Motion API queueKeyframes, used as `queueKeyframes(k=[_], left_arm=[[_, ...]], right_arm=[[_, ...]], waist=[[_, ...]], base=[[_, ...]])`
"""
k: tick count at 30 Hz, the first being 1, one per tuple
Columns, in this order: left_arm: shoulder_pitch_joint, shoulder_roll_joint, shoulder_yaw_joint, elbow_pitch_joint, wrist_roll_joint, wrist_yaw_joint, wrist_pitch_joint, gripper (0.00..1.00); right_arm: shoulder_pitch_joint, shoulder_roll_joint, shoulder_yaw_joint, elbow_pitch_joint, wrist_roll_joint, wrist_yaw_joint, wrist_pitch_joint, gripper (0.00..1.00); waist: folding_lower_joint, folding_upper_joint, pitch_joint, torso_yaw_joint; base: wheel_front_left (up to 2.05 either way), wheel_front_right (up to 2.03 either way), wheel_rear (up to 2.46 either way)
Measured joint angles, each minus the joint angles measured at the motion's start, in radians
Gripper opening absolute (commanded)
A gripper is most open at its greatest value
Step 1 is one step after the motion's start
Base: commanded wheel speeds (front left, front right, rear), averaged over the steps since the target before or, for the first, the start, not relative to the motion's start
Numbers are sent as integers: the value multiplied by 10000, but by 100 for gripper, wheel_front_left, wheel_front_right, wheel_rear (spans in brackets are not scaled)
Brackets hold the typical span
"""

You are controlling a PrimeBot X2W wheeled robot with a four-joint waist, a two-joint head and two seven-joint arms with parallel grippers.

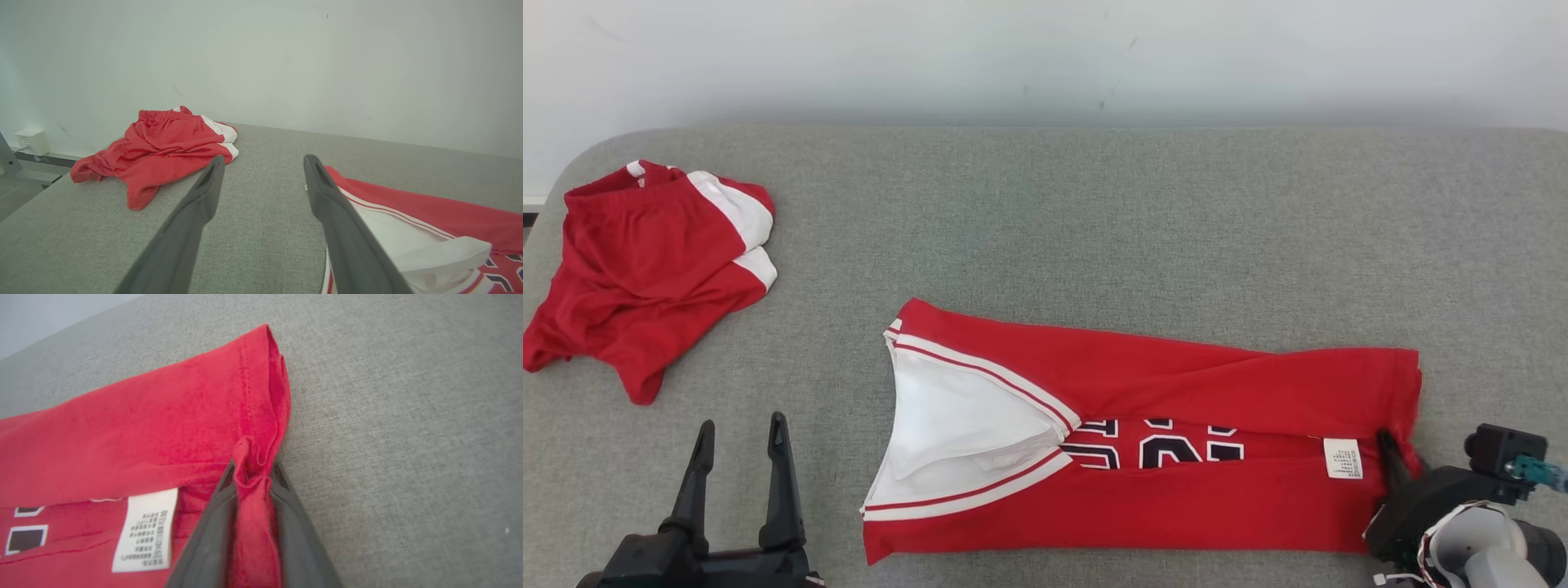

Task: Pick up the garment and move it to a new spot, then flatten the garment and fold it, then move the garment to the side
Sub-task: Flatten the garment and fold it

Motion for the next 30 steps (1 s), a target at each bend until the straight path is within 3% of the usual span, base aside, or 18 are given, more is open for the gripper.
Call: queueKeyframes(k=[7,13,17,23,30], left_arm=[[124,-132,261,42,226,-128,0,100],[256,-192,341,65,347,-211,0,100],[328,-201,359,69,372,-215,0,100],[367,-217,385,109,374,-224,0,100],[390,-224,353,171,341,-222,0,100]], right_arm=[[-61,-341,182,234,309,29,-270,0],[-175,-1814,-546,481,397,29,-403,0],[-290,-2318,-861,479,209,29,-297,0],[-386,-2069,-696,-46,59,29,-48,0],[-234,-928,462,-1607,109,27,414,0]], waist=[[2,0,-185,-106],[2,0,-463,-296],[1,0,-559,-431],[1,0,-648,-608],[1,0,-730,-789]], base=[[0,0,0],[0,0,0],[0,0,0],[0,0,0],[0,0,0]])
